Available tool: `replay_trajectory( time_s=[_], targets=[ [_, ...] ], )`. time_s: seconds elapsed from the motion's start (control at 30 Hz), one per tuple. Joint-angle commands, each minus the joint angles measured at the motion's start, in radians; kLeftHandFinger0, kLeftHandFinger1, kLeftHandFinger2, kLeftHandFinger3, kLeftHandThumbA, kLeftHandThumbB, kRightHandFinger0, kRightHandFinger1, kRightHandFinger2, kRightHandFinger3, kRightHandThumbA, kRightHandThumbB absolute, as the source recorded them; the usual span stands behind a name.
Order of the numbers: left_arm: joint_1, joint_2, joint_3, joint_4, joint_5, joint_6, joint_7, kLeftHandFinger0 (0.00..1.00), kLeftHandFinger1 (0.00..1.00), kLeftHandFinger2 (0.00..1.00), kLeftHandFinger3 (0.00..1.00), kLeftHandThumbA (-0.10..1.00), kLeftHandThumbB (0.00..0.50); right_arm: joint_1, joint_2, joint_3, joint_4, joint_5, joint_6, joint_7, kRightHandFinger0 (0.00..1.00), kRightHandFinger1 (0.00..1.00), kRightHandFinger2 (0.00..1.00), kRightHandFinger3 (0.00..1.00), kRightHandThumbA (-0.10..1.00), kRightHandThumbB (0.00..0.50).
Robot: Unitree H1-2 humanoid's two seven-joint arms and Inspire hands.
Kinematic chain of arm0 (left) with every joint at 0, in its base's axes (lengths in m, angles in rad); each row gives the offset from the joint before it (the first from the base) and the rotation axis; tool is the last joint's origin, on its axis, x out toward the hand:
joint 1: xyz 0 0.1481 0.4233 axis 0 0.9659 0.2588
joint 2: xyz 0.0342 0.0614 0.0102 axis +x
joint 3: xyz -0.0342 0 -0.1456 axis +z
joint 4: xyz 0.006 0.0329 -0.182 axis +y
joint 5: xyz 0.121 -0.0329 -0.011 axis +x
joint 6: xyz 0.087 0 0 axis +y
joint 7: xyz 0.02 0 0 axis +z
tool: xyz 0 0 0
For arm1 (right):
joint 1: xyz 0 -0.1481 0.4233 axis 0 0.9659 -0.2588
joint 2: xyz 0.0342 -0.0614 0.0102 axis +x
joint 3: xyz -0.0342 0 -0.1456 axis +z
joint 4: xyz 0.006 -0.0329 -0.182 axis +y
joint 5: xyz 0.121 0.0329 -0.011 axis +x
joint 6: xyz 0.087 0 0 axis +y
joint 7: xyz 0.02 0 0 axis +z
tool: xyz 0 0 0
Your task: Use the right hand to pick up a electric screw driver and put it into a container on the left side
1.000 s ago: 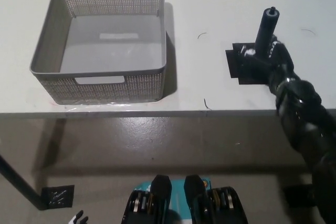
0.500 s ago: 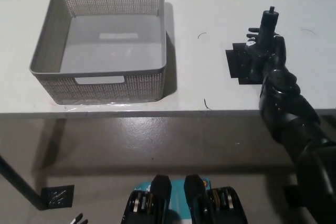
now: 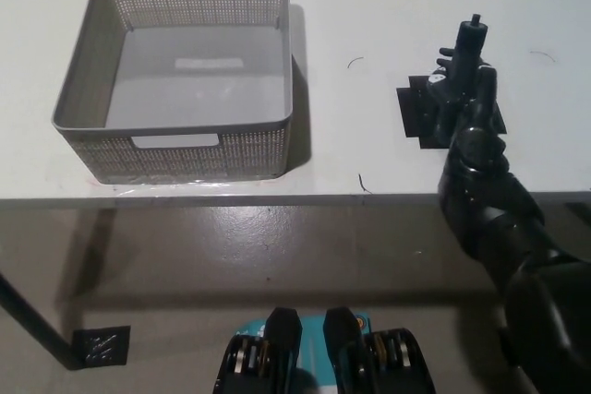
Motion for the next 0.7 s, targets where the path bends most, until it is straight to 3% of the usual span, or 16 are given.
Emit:
replay_trajectory(
  time_s=[0.0, 0.03, 0.1, 0.2, 0.3, 0.33, 0.4, 0.6, 0.67],
  targets=[
    [0.019, 0.004, 0.005, -0.007, -0.012, -0.054, -0.013, 1.00, 1.00, 1.00, 1.00, 0.88, 0.285, -0.068, 0.030, 0.033, -0.058, -0.047, -0.106, -0.039, 0.00, 0.20, 0.59, 0.60, -0.10, 0.193],
    [0.021, 0.003, 0.004, -0.006, -0.012, -0.057, -0.013, 1.00, 1.00, 1.00, 1.00, 0.88, 0.277, -0.074, 0.035, 0.038, -0.072, -0.051, -0.114, -0.037, 0.00, 0.17, 0.59, 0.61, -0.10, 0.145],
    [0.024, 0.003, 0.003, -0.010, -0.011, -0.055, -0.013, 1.00, 1.00, 1.00, 1.00, 0.89, 0.295, -0.087, 0.047, 0.055, -0.115, -0.063, -0.119, -0.022, 0.00, 0.18, 0.59, 0.63, -0.10, 0.129],
    [0.026, 0.003, 0.002, -0.011, -0.013, -0.054, -0.015, 1.00, 1.00, 1.00, 1.00, 0.89, 0.300, -0.097, 0.064, 0.079, -0.188, -0.085, -0.084, -0.043, 0.00, 0.18, 0.61, 0.69, -0.10, 0.137],
    [0.035, 0.003, 0.000, -0.016, -0.009, -0.053, -0.015, 1.00, 1.00, 1.00, 1.00, 0.89, 0.293, -0.094, 0.089, 0.086, -0.266, -0.088, -0.088, -0.038, 0.00, 0.13, 0.55, 0.63, -0.10, 0.126],
    [0.035, 0.003, 0.000, -0.010, -0.004, -0.059, -0.012, 1.00, 1.00, 1.00, 1.00, 0.89, 0.289, -0.095, 0.099, 0.091, -0.296, -0.095, -0.079, -0.042, 0.00, 0.08, 0.48, 0.58, -0.10, 0.129],
    [0.039, 0.007, -0.001, -0.015, -0.004, -0.052, -0.014, 1.00, 1.00, 1.00, 1.00, 0.90, 0.303, -0.100, 0.112, 0.099, -0.321, -0.108, -0.068, -0.053, 0.00, 0.05, 0.46, 0.57, -0.10, 0.141],
    [0.058, 0.006, -0.003, -0.034, 0.010, -0.039, -0.008, 1.00, 1.00, 1.00, 1.00, 0.89, 0.298, -0.107, 0.160, 0.125, -0.438, -0.138, 0.018, -0.071, 0.00, 0.03, 0.46, 0.53, -0.10, 0.144],
    [0.056, 0.008, -0.005, -0.025, 0.010, -0.048, -0.013, 1.00, 1.00, 1.00, 1.00, 0.89, 0.288, -0.112, 0.181, 0.130, -0.471, -0.144, 0.042, -0.067, 0.00, 0.07, 0.50, 0.57, -0.10, 0.141]
  ],
)
